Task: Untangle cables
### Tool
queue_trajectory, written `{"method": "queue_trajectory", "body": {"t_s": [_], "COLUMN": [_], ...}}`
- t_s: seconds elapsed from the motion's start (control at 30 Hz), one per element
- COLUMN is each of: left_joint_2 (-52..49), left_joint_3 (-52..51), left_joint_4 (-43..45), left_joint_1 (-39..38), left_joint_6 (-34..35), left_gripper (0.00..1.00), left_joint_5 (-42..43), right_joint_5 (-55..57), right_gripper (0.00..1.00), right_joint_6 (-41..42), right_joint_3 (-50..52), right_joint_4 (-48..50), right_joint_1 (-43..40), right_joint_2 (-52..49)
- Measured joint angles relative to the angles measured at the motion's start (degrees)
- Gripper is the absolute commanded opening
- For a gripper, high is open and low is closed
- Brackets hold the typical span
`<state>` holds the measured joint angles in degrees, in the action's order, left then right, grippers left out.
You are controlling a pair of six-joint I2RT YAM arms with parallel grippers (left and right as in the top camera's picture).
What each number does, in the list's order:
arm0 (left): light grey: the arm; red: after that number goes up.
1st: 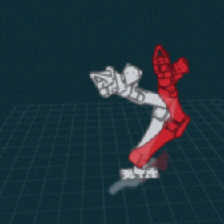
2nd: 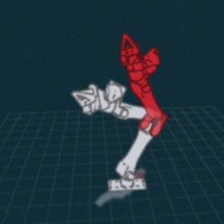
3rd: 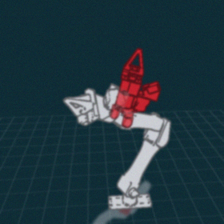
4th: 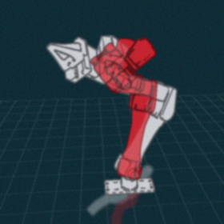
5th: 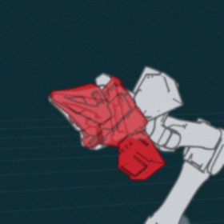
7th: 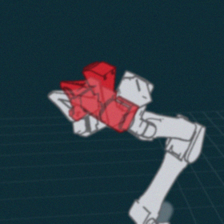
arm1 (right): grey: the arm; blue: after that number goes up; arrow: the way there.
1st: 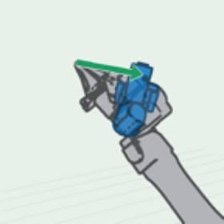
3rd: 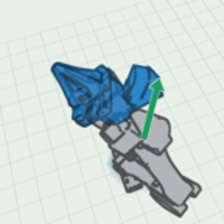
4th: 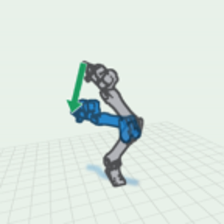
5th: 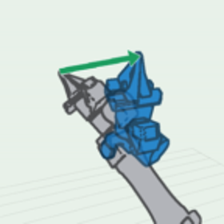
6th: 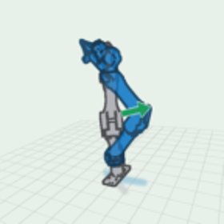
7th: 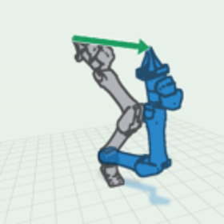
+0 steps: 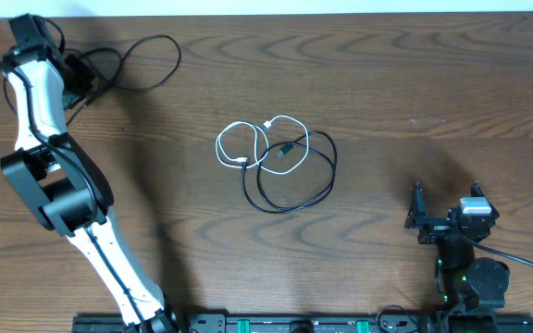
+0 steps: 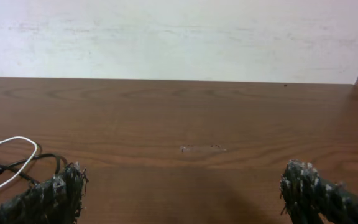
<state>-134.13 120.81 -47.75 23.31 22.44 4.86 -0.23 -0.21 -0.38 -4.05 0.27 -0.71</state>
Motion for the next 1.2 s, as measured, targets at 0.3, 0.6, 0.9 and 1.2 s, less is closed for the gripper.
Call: {"method": "queue_trajectory", "body": {"t_s": [0.3, 0.6, 0.9, 1.2], "left_joint_2": [1.55, -0.15, -0.74, -3.39], "left_joint_3": [-4.26, -11.08, -11.08, -10.84], "left_joint_4": [-7.93, -3.06, 1.01, 9.20], "left_joint_1": [-0.37, 4.87, 5.11, 5.60], "left_joint_6": [0.31, -1.44, -4.81, -8.92], "left_gripper": [0.08, 0.08, 0.08, 0.08], "left_joint_5": [-13.84, -16.26, -13.46, -13.14], "right_joint_5": [0.00, 0.00, 0.00, 0.00], "right_gripper": [0.99, 0.99, 0.99, 0.99], "right_joint_6": [0.00, 0.00, -0.02, -0.02], "right_joint_3": [-0.02, 0.00, 0.00, 0.00], "right_joint_4": [0.00, 0.00, 0.00, -0.02], "right_joint_1": [0.00, 0.00, 0.00, 0.00], "right_joint_2": [0.00, 0.00, 0.00, -0.02]}}
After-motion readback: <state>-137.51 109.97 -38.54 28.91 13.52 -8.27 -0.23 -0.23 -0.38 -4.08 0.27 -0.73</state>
